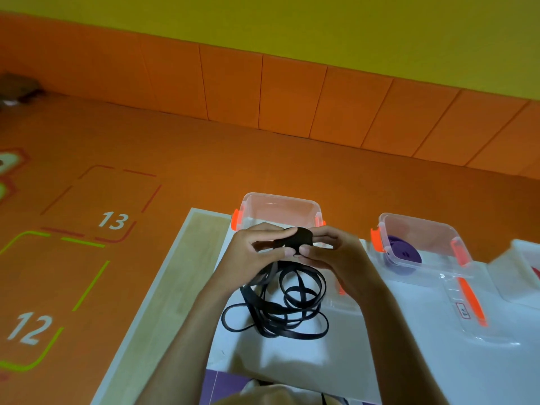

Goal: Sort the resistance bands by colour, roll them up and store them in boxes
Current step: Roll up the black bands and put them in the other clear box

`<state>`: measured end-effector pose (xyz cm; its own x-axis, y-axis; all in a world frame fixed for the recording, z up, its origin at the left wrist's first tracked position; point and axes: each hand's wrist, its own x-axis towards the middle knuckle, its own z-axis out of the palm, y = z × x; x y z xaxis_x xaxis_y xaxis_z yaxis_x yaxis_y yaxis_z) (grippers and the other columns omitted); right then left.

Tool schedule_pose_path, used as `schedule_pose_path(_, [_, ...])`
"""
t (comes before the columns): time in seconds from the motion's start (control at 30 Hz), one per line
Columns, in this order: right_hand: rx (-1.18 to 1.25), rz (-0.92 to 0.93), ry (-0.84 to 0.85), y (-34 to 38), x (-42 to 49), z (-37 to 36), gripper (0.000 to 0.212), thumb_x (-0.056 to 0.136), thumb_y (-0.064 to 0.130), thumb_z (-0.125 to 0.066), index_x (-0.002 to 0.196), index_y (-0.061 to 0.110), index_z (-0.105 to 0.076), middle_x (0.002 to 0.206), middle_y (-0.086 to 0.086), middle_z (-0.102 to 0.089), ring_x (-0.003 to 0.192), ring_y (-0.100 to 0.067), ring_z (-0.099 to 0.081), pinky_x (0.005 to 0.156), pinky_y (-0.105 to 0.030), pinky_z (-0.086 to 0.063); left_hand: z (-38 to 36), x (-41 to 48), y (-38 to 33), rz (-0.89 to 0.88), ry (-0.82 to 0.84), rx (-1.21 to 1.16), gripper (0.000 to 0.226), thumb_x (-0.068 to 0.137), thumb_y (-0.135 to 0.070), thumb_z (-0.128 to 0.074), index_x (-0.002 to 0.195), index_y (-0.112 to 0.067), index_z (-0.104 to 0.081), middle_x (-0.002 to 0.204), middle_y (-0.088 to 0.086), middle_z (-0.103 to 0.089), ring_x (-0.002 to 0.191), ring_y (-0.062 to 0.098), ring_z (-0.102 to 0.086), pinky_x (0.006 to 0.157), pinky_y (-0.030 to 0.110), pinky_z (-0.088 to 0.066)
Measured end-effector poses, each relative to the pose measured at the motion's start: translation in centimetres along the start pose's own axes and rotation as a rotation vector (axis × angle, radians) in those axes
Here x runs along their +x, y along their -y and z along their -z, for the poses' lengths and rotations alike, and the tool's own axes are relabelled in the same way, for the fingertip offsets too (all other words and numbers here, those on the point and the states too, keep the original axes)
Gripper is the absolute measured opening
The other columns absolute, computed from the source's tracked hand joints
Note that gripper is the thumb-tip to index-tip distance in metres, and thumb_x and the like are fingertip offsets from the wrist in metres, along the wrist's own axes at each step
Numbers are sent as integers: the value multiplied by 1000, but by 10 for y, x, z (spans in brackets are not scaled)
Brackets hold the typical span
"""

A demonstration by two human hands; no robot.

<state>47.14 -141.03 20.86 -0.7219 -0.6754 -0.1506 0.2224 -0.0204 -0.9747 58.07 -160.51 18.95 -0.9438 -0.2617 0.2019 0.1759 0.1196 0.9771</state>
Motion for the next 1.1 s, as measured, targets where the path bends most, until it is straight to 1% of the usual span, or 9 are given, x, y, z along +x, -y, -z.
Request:
schedule_pose_path(0.07, [-40,-16,45,-2,0,-2,35,71,15,-94,101,10,-78,107,-15,-78,97,-36,-78,80,-32,-64,8,2,-2,26,50,25,39,87,-11,-86,120,-31,-81,110,-4,-74,108,15,-69,98,27,-53])
schedule_pose_path(0.2, [-449,77,28,0,3,-4,45,76,19,-93,117,26,-76,108,12,-75,86,-20,-79,70,-27,-63,17,7,-4,-20,160,281,41,89,-16,-84,121,-40,-79,103,-12,-66,104,16,-65,93,18,-48])
schedule_pose_path(0.33, [-320,156,-25,-2,5,-3,33,73,17,-92,104,19,-79,100,-5,-78,81,-29,-80,71,-32,-65,11,7,-6,-32,103,231,44,88,-14,-85,126,-36,-77,112,-14,-74,111,13,-69,100,21,-53])
schedule_pose_path(0.47, [-57,143,11,-11,4,-1,29,80,13,-87,107,10,-76,111,-14,-76,96,-38,-78,78,-35,-65,11,5,-7,21,-14,-61,41,82,-16,-89,120,-26,-79,119,-6,-79,114,17,-74,102,29,-57])
schedule_pose_path(0.6, [-213,75,73,-15,7,-2,33,84,8,-86,110,21,-71,112,-6,-76,96,-35,-78,81,-43,-65,20,9,-7,26,30,113,38,81,-18,-91,115,-34,-81,112,-11,-80,109,12,-75,101,29,-58])
schedule_pose_path(0.7, [-383,53,72,-10,11,0,37,82,15,-89,109,32,-71,103,-1,-79,89,-25,-80,74,-34,-65,17,8,-6,19,89,221,37,83,-24,-88,117,-38,-79,111,-17,-78,109,8,-74,102,26,-56])
schedule_pose_path(0.87, [-120,144,81,-10,8,-3,27,85,8,-85,105,11,-67,110,-16,-77,97,-39,-77,81,-39,-65,5,8,-4,-7,-43,-30,35,78,-20,-92,110,-25,-79,112,-3,-79,112,18,-74,100,25,-57])
schedule_pose_path(1.0, [37,110,100,-27,5,-6,32,84,11,-86,103,6,-61,117,-24,-73,109,-46,-72,91,-45,-63,10,8,-3,16,6,56,35,79,-27,-93,112,-33,-81,114,-10,-79,114,12,-73,105,26,-54])
schedule_pose_path(1.1, [-54,50,92,-30,3,-6,30,83,8,-86,107,11,-68,118,-17,-75,106,-41,-74,86,-44,-64,18,7,-2,61,73,169,35,81,-26,-91,112,-40,-80,112,-18,-79,111,5,-73,104,24,-55])
